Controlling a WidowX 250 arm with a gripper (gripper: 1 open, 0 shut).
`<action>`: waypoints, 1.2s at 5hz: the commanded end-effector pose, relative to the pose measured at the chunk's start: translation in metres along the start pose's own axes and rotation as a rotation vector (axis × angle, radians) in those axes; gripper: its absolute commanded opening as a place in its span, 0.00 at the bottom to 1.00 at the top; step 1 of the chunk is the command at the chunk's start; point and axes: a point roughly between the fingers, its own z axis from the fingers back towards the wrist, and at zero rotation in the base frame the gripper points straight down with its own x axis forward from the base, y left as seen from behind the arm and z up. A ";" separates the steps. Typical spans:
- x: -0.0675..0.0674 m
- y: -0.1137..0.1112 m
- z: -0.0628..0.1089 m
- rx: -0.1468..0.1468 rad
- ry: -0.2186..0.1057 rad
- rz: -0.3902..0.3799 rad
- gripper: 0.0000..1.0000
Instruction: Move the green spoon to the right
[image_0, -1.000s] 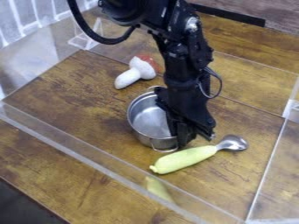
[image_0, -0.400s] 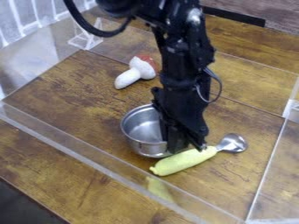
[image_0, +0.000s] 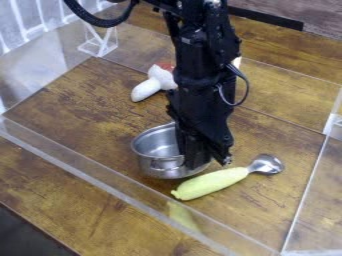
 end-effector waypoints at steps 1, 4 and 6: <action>0.004 -0.010 0.020 0.016 -0.059 0.040 0.00; 0.000 -0.003 0.009 0.018 -0.041 0.061 0.00; -0.004 0.007 0.005 0.020 -0.029 0.070 0.00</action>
